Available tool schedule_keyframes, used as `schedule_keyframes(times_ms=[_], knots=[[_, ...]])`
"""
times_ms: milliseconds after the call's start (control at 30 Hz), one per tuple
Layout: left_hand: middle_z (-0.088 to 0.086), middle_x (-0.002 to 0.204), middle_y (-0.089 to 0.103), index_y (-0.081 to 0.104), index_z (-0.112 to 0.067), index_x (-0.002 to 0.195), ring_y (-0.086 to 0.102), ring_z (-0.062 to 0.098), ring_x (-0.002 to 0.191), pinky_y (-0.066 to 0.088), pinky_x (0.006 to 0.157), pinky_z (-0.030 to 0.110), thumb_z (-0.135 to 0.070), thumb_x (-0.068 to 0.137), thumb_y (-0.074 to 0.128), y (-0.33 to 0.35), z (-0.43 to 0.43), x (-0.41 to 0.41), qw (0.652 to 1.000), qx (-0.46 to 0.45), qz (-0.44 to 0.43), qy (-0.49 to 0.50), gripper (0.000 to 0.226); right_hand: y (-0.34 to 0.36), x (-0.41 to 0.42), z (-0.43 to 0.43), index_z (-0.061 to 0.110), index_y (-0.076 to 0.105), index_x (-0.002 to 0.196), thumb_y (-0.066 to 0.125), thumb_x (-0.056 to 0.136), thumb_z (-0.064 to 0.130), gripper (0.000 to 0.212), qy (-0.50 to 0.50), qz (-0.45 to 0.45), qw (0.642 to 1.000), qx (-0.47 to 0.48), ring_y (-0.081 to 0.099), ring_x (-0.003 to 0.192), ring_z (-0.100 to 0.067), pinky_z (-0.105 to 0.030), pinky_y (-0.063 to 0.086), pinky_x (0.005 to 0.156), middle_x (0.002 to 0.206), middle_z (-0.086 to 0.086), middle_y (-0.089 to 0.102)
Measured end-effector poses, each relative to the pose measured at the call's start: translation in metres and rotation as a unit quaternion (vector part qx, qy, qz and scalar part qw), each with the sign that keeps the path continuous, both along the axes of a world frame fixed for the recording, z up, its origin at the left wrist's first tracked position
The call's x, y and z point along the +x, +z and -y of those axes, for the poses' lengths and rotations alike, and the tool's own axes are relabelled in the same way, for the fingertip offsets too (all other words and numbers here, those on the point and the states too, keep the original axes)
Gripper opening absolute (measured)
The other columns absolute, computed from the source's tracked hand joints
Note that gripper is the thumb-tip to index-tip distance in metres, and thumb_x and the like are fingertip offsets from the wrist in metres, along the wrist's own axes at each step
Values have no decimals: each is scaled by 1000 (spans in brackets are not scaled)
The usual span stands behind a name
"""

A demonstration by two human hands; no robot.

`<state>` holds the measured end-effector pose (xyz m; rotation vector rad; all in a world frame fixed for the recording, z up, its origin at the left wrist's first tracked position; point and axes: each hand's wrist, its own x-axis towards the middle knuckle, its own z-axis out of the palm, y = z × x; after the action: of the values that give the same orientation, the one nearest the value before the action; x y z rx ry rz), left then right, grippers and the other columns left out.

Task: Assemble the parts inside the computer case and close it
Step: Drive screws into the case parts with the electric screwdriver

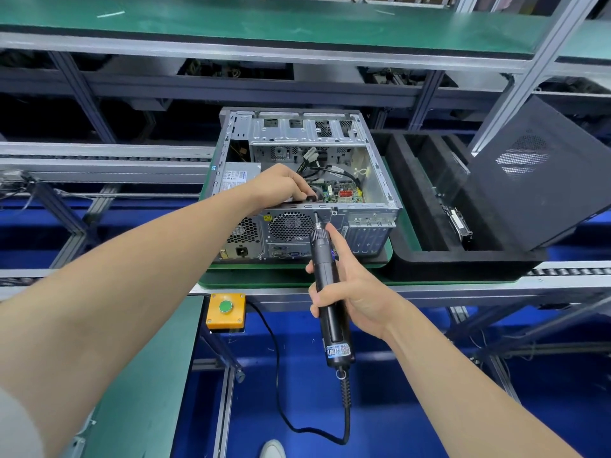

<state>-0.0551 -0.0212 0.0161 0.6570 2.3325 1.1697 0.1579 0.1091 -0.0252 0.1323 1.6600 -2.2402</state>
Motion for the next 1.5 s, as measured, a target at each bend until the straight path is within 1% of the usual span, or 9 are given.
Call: schedule_keyframes(times_ms=[267,367,567,600,667,734,934,1034,1501], knots=[[-7,110,74,80,-15,99,61,8,109,40,100,30,-5,97,58,0,0,2,1000,2,2,-9,24,-1,-1,0,67,19,153,67,70,-18,128,1,-1,1000,9,60,71,-30,-47,56,76,123,-18,50],[-16,100,75,80,-16,99,64,11,106,45,95,33,-7,97,59,2,1,3,1000,-1,-5,-13,24,-1,-1,-2,67,17,153,68,72,-19,129,9,-1,1000,3,60,72,-31,-45,57,75,124,-19,49],[-18,71,73,81,-18,94,62,3,66,49,70,29,-7,94,61,1,2,4,1000,-3,-25,-3,24,-2,-1,-3,68,20,152,68,72,-20,128,12,-4,1000,7,61,72,-30,-44,57,76,125,-19,49],[-15,74,75,81,-19,93,65,8,68,52,71,33,-7,94,61,1,3,4,1000,-1,-26,-2,24,-3,-2,-3,69,21,151,68,72,-20,128,13,-5,1000,6,61,72,-30,-45,57,76,125,-19,49],[-4,92,78,82,-19,92,70,23,95,55,90,43,-7,93,62,1,4,3,1000,5,-30,6,23,-3,-2,-3,69,21,151,68,71,-20,128,13,-5,1000,4,61,72,-30,-45,57,76,125,-19,49],[-2,102,77,82,-20,92,67,22,106,51,102,43,-7,92,63,1,4,2,999,7,-33,6,23,-3,-2,-3,69,20,152,68,71,-20,129,11,-5,1000,3,61,72,-30,-45,57,75,125,-19,50],[-8,96,76,81,-25,88,67,24,97,51,95,41,-9,91,62,1,1,3,999,-22,-32,-2,25,-3,-2,-2,67,20,152,67,69,-21,130,7,-3,1000,6,61,72,-29,-45,57,73,123,-19,50],[-12,100,75,81,-22,91,66,26,108,51,101,43,-8,92,61,0,0,2,999,-25,-27,-5,25,-2,-2,-2,66,19,153,67,70,-21,130,6,-3,1000,5,61,71,-29,-45,57,72,124,-19,50],[-6,117,72,78,-15,94,60,13,118,41,107,37,-3,92,59,-5,-1,-3,999,-21,3,-28,23,-1,-1,-2,67,19,153,65,69,-21,129,8,-6,1000,12,60,70,-29,-46,56,75,124,-19,49]])
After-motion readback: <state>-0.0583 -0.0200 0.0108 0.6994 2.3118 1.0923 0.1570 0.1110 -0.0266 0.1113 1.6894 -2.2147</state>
